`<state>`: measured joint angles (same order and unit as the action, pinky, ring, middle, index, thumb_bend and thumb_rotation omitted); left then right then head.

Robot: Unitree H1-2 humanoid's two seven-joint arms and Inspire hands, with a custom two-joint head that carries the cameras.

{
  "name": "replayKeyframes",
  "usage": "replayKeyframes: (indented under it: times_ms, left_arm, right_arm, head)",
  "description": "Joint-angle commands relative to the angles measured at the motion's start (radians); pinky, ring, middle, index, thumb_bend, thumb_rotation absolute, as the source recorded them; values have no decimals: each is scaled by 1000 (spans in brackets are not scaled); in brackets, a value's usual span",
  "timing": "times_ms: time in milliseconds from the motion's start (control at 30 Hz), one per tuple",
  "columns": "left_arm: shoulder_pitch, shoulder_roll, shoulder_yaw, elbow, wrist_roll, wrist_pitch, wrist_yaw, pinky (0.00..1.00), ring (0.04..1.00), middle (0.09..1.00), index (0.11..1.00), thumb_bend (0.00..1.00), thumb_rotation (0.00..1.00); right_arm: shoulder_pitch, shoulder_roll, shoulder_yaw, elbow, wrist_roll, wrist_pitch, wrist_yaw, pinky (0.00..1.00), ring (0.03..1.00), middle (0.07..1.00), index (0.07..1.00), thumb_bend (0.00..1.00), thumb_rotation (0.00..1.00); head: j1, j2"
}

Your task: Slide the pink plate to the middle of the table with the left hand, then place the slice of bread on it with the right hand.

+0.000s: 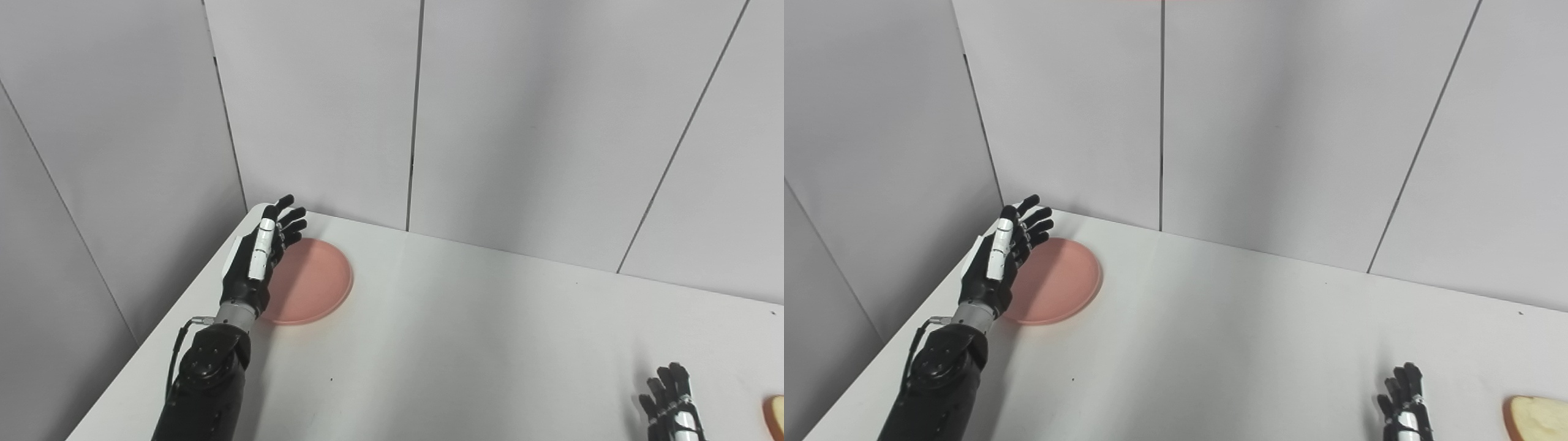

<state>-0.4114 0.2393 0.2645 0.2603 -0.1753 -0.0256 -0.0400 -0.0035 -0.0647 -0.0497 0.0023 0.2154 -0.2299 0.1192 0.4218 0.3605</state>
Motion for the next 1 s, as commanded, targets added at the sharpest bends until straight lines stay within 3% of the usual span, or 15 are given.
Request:
replayKeyframes:
  times_ms: [0, 333, 767, 967]
  left_arm:
    - [-68, 46, 24, 20, 3, -58, 26, 796, 805, 802, 814, 752, 1000]
    - [-163, 122, 74, 257, -9, -166, 48, 640, 683, 694, 692, 778, 1000]
    - [-247, 208, 79, 498, -19, -249, 24, 663, 694, 699, 700, 759, 1000]
    - [-268, 222, 78, 568, -28, -247, 13, 684, 708, 708, 703, 779, 1000]
  right_arm:
    - [4, -7, -4, 16, 8, -51, 20, 1000, 1000, 1000, 1000, 732, 894]
    - [11, 3, -1, -11, -1, -40, 15, 1000, 1000, 1000, 1000, 761, 891]
    - [12, 11, -4, -15, -14, -49, 5, 1000, 1000, 1000, 1000, 777, 903]
    - [7, 7, -4, 2, -12, -60, 11, 1000, 1000, 1000, 1000, 781, 901]
  head:
    - [-2, 2]
    - [-9, 12]
    - [-11, 15]
    - [-10, 15]
